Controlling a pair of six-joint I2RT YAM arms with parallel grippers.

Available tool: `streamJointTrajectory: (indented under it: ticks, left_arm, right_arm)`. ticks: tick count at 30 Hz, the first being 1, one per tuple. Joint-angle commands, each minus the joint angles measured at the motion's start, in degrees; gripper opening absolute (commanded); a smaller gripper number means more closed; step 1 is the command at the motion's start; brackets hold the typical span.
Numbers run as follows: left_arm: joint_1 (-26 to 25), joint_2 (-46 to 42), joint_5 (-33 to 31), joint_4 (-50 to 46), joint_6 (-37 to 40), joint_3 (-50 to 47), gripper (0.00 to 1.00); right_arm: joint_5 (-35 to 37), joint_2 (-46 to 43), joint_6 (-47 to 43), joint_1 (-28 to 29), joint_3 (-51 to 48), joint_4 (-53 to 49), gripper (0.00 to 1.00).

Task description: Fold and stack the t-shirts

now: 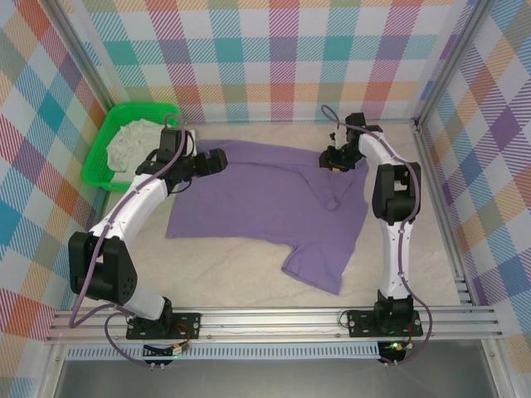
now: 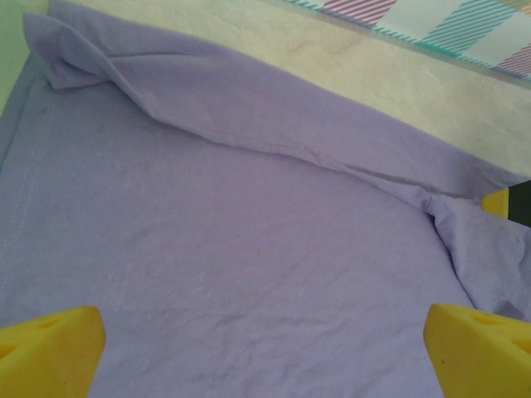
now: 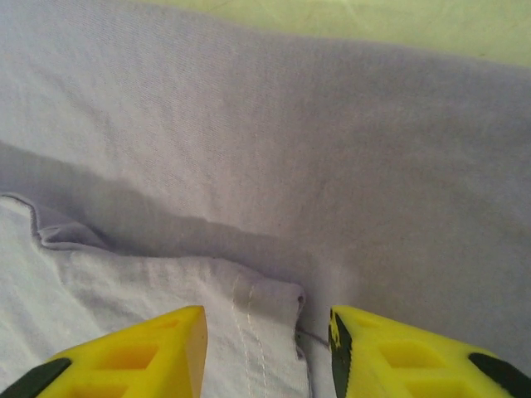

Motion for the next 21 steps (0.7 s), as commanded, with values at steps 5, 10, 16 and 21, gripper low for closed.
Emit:
streamJointTrajectory:
  ticks: [5, 10, 16, 21]
  left_arm:
    - [-1.0, -1.1, -1.0, -1.5, -0.9, -0.5, 0.98]
    - [-1.4, -1.5, -1.4, -2.0, -0.9, 0.1, 0.97]
    - [-1.7, -2.1, -2.0, -2.4, -0.8, -0.3, 0.98]
    - [-1.8, -2.3, -2.1, -2.1, -0.8, -1.2, 0.97]
  right_arm:
    - [-4.4, 1.2, 0.5, 0.3, 1.7, -1.5, 0.27]
    - [-6.1, -0.5, 1.3, 0.3, 1.4, -1.6, 0.0]
    - [-8.0, -6.4, 2.1, 1.3, -3.0, -0.4, 0.0]
    - [-8.5, -12.6, 3.2, 4.2, -9.4, 2.1, 0.0]
